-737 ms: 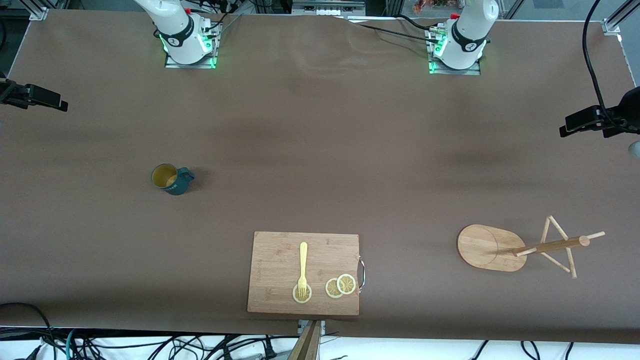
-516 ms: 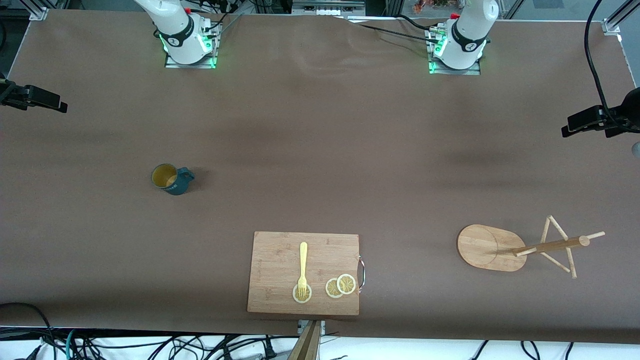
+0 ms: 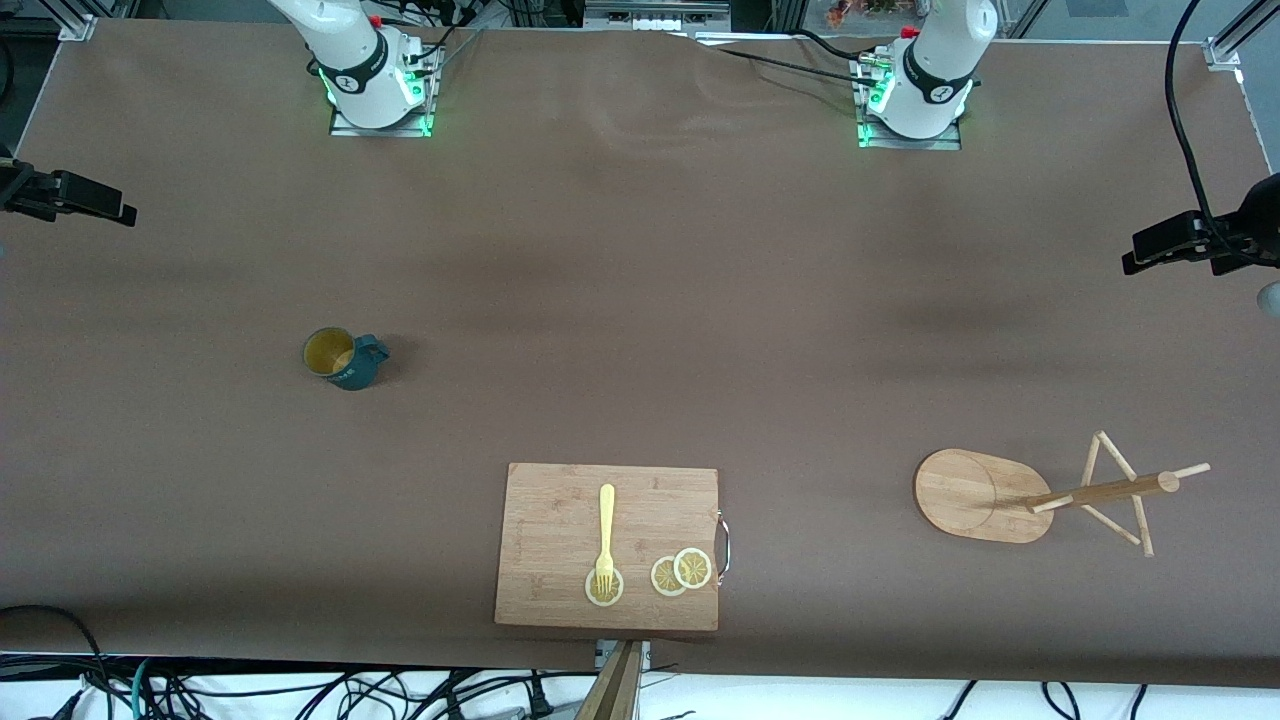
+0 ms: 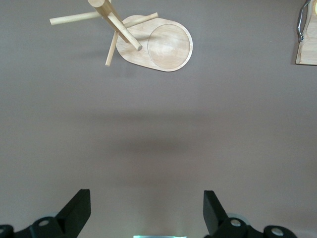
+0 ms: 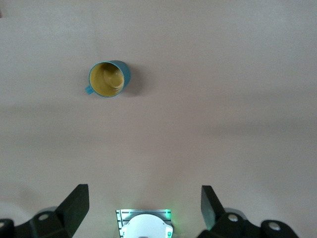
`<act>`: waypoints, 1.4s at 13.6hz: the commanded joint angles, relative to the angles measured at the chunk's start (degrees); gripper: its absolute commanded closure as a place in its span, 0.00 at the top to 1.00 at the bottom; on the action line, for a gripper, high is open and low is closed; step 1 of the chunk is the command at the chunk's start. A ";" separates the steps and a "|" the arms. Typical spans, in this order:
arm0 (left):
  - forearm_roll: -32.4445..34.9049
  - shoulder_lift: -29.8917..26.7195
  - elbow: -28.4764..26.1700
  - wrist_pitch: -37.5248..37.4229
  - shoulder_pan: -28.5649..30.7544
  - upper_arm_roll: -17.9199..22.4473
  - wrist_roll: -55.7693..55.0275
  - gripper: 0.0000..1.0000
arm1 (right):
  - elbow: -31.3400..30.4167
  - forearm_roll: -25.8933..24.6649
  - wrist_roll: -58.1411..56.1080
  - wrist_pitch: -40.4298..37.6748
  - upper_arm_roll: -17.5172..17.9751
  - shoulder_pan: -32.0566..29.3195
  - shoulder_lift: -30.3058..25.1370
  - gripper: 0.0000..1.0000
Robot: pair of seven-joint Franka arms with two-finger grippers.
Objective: Pass cup and hang on rack
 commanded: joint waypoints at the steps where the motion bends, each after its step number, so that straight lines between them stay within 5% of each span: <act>1: 2.03 0.81 1.84 -0.59 -0.53 0.00 0.28 1.00 | 0.85 -0.08 -1.03 -0.90 0.58 -0.21 0.21 1.00; 9: 1.94 0.81 1.84 -0.59 -0.53 0.09 0.19 1.00 | 0.41 -0.87 0.20 -3.29 0.66 2.86 2.32 1.00; 16: 1.94 0.81 1.84 -0.68 -0.62 0.09 0.19 1.00 | -5.11 -0.52 -0.42 14.80 1.10 6.29 3.99 1.00; 19: 1.94 0.81 1.84 -0.59 -0.62 0.09 0.19 1.00 | -14.23 -0.35 -0.77 31.72 1.19 6.55 4.26 1.00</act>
